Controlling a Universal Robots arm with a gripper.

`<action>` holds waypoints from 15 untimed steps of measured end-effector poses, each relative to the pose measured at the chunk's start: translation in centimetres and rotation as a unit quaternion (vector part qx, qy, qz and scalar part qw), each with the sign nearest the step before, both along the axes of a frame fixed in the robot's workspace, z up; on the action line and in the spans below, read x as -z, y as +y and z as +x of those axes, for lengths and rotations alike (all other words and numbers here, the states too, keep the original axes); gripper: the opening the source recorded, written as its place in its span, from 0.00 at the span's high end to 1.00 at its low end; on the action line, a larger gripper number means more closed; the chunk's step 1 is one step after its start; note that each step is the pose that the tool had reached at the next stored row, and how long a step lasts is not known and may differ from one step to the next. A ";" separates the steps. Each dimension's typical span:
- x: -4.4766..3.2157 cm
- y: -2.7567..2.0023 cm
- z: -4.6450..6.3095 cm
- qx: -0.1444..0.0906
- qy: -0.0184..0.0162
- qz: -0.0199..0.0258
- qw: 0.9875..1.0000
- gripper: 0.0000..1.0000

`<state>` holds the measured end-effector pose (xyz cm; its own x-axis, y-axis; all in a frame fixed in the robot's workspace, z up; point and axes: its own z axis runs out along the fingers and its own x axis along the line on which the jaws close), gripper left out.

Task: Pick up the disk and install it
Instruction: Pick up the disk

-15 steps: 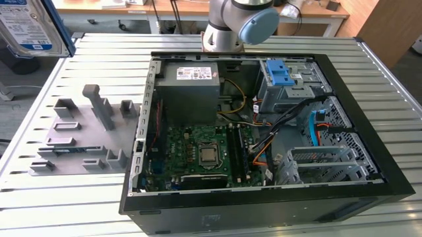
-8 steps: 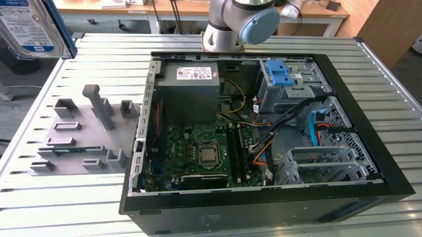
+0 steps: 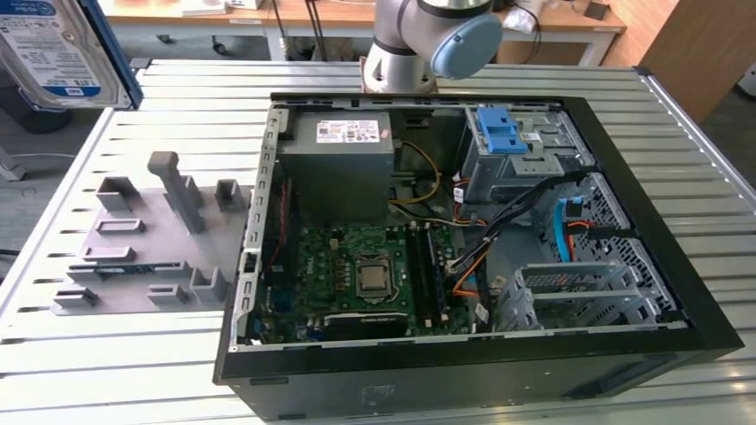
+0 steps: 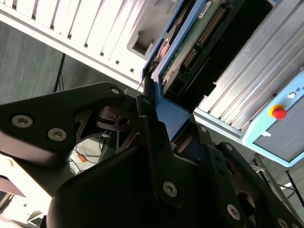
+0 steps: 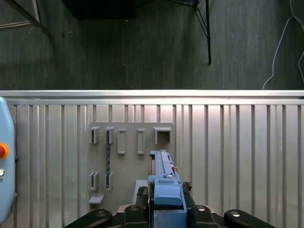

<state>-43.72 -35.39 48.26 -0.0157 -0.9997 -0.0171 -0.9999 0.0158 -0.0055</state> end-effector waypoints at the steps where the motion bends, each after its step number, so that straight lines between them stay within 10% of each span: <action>1: 0.00 -0.13 0.1 0.000 0.000 0.000 1.000 0.64; 15: 0.00 -1.13 1.9 0.000 0.000 0.000 1.000 0.64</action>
